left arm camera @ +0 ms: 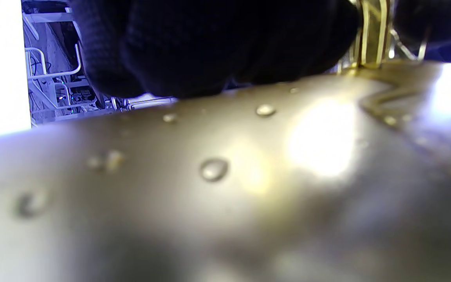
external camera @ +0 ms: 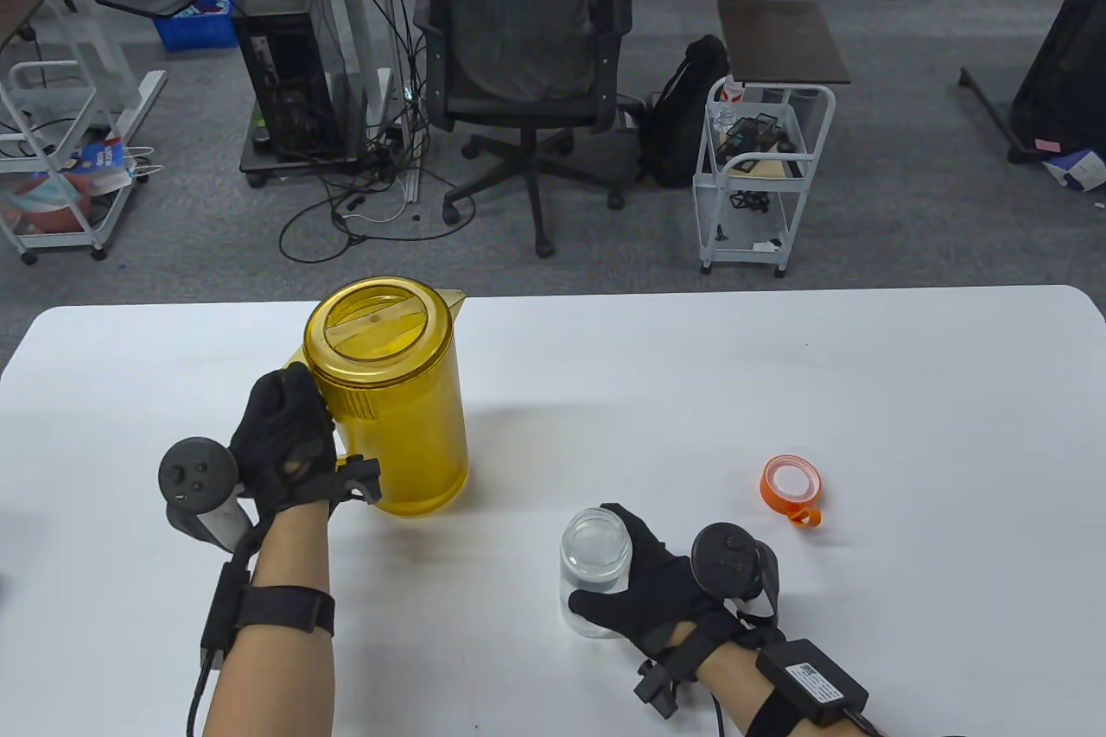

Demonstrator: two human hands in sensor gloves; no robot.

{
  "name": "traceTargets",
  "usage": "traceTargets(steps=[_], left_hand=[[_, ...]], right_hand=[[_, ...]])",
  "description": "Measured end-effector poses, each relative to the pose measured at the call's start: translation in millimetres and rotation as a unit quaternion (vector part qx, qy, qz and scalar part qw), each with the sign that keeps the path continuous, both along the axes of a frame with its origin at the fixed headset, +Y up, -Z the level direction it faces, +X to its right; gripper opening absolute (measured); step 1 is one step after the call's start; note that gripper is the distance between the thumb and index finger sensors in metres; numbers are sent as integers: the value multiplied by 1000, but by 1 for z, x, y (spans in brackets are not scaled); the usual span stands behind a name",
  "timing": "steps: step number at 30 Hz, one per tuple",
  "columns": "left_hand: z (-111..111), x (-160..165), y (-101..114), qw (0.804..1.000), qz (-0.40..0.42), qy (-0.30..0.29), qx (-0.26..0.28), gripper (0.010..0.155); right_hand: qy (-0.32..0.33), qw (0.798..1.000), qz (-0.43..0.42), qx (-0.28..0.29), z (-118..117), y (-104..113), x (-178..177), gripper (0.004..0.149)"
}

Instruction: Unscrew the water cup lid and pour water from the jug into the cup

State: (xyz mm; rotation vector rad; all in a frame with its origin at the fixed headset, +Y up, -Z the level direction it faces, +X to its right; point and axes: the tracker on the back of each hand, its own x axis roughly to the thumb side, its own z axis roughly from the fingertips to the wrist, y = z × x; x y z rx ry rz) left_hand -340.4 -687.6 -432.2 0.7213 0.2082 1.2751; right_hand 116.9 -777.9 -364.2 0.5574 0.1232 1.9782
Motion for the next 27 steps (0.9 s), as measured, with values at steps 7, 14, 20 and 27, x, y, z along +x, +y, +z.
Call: traceTargets(steps=[7, 14, 20, 27], left_hand=[[0, -6, 2, 1000, -18, 4, -3, 66], [16, -4, 6, 989, -120, -3, -83, 94], [73, -5, 17, 953, -275, 47, -116, 101], [139, 71, 17, 847, -491, -86, -183, 89]], right_hand=[[2, 1000, 1, -2, 0, 0, 0, 107], [1, 1000, 3, -4, 0, 0, 0, 107], [1, 1000, 10, -12, 0, 1, 1, 107], [6, 999, 22, -28, 0, 2, 2, 107]])
